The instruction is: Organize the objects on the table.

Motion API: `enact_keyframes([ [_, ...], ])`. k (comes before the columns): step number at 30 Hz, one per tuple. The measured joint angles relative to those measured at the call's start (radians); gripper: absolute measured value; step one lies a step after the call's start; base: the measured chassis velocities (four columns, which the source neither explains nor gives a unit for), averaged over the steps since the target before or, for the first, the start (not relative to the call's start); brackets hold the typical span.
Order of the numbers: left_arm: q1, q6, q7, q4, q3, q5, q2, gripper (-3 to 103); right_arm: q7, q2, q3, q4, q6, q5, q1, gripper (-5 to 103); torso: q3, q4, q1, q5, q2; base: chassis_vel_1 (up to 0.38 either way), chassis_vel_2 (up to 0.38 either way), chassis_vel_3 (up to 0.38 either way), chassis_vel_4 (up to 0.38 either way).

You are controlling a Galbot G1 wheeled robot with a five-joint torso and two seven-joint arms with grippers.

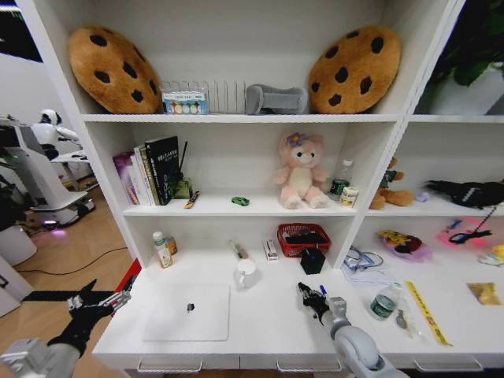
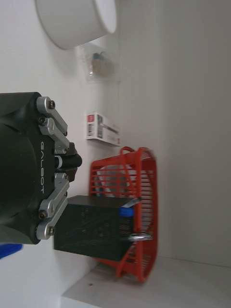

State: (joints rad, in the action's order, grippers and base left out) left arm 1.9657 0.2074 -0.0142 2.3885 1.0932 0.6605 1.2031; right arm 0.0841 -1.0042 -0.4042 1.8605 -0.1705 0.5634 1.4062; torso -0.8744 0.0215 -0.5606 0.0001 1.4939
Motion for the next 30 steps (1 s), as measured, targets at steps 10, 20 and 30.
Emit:
enact_keyframes([
  [10,0.0,0.0,0.0,0.0,0.0,0.0,0.0,100,-0.06,0.053,-0.071,0.018,0.131,0.015,-0.051,12,0.0,0.0,0.0,-0.0001,0.0,0.0,0.0,0.0,0.0],
  [20,0.0,0.0,0.0,0.0,0.0,0.0,0.0,100,-0.062,0.068,-0.068,-0.102,0.121,0.05,-0.235,12,0.0,0.0,0.0,-0.0003,0.0,0.0,0.0,0.0,0.0],
  [30,0.0,0.0,0.0,0.0,0.0,0.0,0.0,100,-0.08,0.062,-0.008,-0.281,0.17,0.031,-0.38,12,0.0,0.0,0.0,-0.0001,0.0,0.0,0.0,0.0,0.0],
])
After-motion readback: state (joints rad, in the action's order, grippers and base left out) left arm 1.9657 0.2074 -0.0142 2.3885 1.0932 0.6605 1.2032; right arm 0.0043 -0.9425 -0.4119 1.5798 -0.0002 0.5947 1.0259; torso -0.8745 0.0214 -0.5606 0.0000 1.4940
